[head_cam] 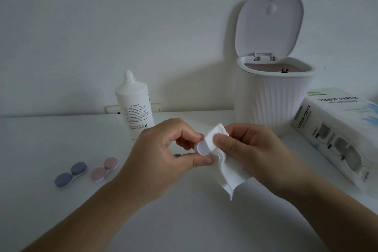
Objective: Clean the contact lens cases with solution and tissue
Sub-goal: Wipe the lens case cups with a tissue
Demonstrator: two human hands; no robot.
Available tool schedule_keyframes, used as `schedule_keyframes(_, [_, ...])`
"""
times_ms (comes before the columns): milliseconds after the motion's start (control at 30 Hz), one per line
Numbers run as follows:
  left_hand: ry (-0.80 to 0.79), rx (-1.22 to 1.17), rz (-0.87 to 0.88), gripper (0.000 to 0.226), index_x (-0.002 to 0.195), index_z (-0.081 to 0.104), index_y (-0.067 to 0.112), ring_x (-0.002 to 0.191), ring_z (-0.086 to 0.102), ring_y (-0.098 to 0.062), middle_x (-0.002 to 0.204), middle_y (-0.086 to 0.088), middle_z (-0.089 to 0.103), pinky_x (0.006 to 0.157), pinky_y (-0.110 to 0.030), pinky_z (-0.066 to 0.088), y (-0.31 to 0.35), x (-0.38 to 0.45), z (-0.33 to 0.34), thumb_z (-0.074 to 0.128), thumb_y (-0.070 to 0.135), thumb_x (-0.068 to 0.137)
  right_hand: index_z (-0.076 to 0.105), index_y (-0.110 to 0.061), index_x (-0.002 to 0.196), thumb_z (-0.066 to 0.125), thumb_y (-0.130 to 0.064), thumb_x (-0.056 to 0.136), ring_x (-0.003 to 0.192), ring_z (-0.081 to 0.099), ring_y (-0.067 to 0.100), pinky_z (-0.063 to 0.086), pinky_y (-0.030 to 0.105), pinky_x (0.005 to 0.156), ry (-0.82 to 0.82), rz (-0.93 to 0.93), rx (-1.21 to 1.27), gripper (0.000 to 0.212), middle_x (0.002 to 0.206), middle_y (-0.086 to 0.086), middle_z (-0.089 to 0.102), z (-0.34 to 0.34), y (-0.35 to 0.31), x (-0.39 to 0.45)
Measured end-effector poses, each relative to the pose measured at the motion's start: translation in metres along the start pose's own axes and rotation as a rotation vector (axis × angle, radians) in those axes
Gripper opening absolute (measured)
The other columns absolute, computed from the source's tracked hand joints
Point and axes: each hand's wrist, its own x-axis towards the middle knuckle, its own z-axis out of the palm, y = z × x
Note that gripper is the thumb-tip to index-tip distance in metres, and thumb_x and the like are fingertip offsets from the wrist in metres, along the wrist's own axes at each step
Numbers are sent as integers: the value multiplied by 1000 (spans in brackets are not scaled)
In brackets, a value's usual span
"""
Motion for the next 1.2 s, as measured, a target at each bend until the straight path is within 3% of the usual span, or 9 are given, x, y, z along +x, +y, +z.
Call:
schedule_keyframes(167, [-16, 18, -1, 27, 91, 71, 23, 84, 65, -15, 85, 12, 68, 73, -19, 51, 0, 0, 2, 82, 42, 75, 75, -8, 86, 65, -42, 83, 58, 57, 10, 43, 18, 52, -9, 20, 19, 35, 69, 3, 66, 0, 2, 0])
schedule_keyframes(333, [-123, 90, 13, 27, 112, 72, 24, 93, 65, -9, 100, 19, 66, 83, -11, 47, -3, 1, -1, 67, 15, 86, 75, -11, 92, 66, -39, 89, 59, 57, 6, 43, 17, 54, -189, 61, -84, 30, 68, -7, 67, -1, 7, 0])
schedule_keyframes(467, [-134, 91, 24, 26, 111, 73, 22, 94, 65, -9, 99, 16, 66, 83, -12, 48, -3, 2, -3, 68, 16, 87, 74, -15, 90, 63, -36, 93, 61, 55, 3, 42, 14, 54, -264, 91, -51, 24, 69, -9, 63, -5, 3, 0])
schedule_keyframes(600, [-85, 42, -12, 21, 104, 74, 21, 90, 65, -10, 93, 14, 68, 79, -11, 47, -3, 2, -1, 73, 24, 83, 74, -12, 96, 61, -38, 90, 63, 51, 8, 39, 16, 55, -174, 64, -95, 29, 72, -3, 62, -4, 5, 1])
schedule_keyframes(767, [14, -20, -60, 22, 89, 70, 28, 85, 65, -15, 86, 14, 67, 71, -22, 51, 1, -4, 7, 83, 37, 74, 76, -13, 90, 64, -36, 93, 66, 60, 14, 46, 24, 59, -18, 32, -17, 26, 78, 18, 70, -1, 2, 0])
schedule_keyframes(900, [22, -30, -83, 24, 91, 69, 24, 88, 63, -17, 88, 13, 67, 69, -31, 51, 1, -4, 10, 73, 42, 77, 78, -15, 88, 62, -31, 96, 66, 63, 12, 48, 22, 58, 66, 12, 8, 23, 77, 11, 73, 3, 3, 1])
schedule_keyframes(1000, [31, -28, -108, 21, 98, 71, 26, 90, 64, -18, 89, 10, 69, 77, -25, 51, -2, -1, 6, 77, 34, 80, 80, -20, 82, 66, -43, 86, 56, 57, 3, 44, 15, 51, 125, -56, -3, 27, 64, -6, 68, 6, 3, 2])
schedule_keyframes(1100, [50, -53, -159, 22, 101, 70, 35, 90, 65, -17, 88, 13, 68, 80, -17, 49, -3, -1, 4, 76, 29, 81, 81, -27, 81, 68, -44, 81, 60, 64, 2, 48, 14, 53, 185, -159, -17, 22, 70, -5, 74, 8, 3, 1])
schedule_keyframes(1200, [76, -126, -207, 22, 102, 72, 35, 88, 67, -16, 89, 10, 71, 79, -17, 51, -3, 0, 3, 75, 26, 82, 81, -28, 80, 69, -39, 80, 62, 65, 0, 50, 13, 55, 319, -217, 22, 17, 72, -5, 76, 5, 3, 2])
